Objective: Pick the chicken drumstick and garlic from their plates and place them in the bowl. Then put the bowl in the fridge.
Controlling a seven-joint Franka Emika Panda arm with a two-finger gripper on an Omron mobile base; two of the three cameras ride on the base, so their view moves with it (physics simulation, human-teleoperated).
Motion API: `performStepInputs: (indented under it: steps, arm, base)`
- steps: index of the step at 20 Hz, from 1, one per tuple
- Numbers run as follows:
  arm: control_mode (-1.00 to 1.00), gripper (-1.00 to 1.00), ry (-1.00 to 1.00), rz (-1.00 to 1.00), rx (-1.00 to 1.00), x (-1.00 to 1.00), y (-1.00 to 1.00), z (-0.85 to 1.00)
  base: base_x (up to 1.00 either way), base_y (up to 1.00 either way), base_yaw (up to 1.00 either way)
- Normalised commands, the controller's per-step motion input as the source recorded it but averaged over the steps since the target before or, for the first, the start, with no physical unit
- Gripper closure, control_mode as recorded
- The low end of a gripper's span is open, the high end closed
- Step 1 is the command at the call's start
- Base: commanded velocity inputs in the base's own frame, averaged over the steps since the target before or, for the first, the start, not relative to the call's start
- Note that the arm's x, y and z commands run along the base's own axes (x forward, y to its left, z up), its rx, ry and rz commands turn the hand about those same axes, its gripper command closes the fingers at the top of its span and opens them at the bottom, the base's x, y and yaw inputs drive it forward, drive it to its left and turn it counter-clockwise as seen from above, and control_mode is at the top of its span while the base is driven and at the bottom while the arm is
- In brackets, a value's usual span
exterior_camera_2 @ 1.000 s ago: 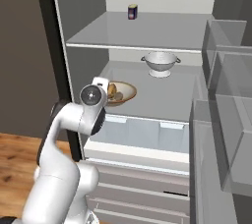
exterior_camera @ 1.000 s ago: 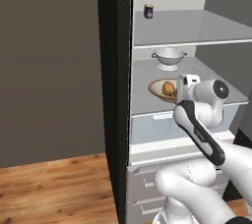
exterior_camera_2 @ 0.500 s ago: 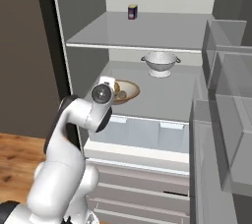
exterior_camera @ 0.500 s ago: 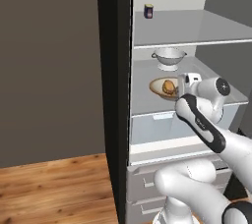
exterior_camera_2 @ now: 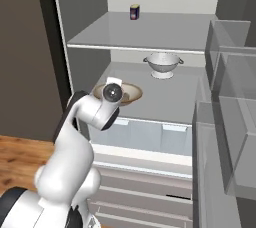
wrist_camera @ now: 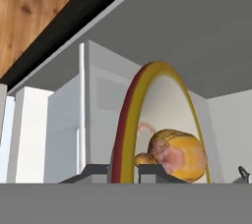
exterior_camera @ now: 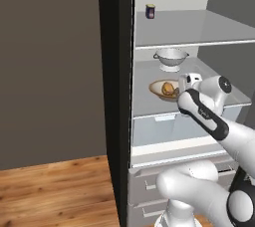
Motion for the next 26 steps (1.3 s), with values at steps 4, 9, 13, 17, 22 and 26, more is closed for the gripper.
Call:
performStepInputs:
  steps: [4, 9, 13, 17, 22, 26]
  arm:
    - [-1.0, 1.0, 0.03, 0.09, 0.05, 0.26, -0.05, -0.15]
    - [-1.0, 1.0, 0.01, 0.06, 0.01, 0.29, -0.02, -0.16]
    - [-1.0, 1.0, 0.0, 0.01, 0.0, 0.29, 0.0, -0.16]
    - [-1.0, 1.0, 0.0, 0.0, 0.0, 0.33, 0.0, -0.21]
    - [-1.0, 1.0, 0.0, 0.0, 0.0, 0.38, 0.0, -0.25]
    - [-1.0, 1.0, 0.0, 0.02, 0.0, 0.42, 0.0, -0.24]
  base:
    - [0.0, 0.0, 0.0]
    - [0.0, 0.0, 0.0]
    - [0.0, 0.0, 0.0]
    - [0.0, 0.0, 0.0]
    - [0.0, 0.0, 0.0]
    - [0.0, 0.0, 0.0]
